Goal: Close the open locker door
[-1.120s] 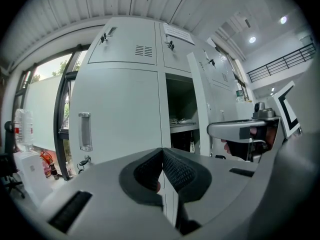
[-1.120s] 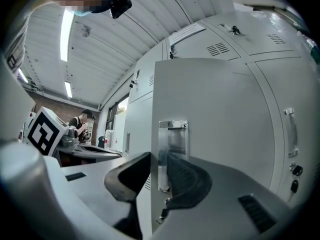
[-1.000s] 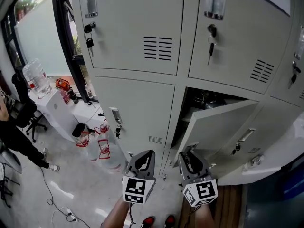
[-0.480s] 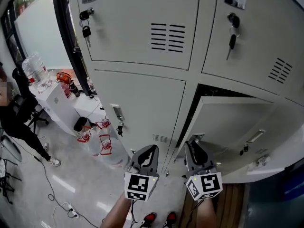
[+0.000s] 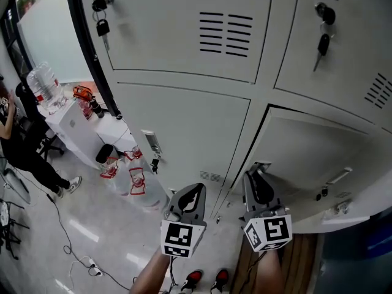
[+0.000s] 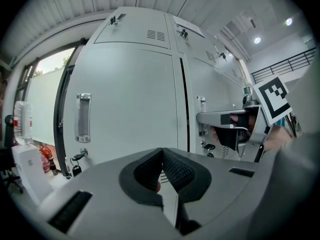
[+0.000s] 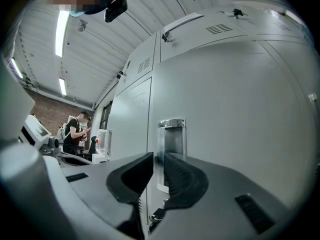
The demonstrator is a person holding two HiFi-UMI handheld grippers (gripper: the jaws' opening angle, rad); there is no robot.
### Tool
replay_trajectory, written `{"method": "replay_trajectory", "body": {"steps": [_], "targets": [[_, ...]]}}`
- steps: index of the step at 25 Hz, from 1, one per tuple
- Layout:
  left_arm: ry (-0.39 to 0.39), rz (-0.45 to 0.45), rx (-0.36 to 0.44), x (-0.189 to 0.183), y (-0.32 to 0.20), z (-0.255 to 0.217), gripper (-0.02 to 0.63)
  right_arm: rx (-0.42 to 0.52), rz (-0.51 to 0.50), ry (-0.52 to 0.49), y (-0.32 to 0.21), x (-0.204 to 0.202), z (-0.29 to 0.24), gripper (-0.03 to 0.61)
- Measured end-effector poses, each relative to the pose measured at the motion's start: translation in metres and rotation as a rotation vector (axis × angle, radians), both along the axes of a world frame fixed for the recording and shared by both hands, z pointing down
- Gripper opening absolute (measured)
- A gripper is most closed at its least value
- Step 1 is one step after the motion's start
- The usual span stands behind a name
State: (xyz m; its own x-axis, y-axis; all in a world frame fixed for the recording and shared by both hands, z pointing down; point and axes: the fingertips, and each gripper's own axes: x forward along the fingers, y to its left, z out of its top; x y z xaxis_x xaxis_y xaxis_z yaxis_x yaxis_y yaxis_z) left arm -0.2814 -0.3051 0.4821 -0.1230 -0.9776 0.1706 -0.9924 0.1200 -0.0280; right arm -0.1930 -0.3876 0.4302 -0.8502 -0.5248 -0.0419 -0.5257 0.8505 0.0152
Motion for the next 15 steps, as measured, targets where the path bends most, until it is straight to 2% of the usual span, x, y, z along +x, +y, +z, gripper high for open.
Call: {"method": "replay_trajectory", "body": {"steps": [15], "targets": [[0.025, -0.016, -0.016, -0.011, 0.001, 0.011, 0.021, -0.016, 0.029, -0.003, -0.019, -0.009, 0.003, 0.071]]}}
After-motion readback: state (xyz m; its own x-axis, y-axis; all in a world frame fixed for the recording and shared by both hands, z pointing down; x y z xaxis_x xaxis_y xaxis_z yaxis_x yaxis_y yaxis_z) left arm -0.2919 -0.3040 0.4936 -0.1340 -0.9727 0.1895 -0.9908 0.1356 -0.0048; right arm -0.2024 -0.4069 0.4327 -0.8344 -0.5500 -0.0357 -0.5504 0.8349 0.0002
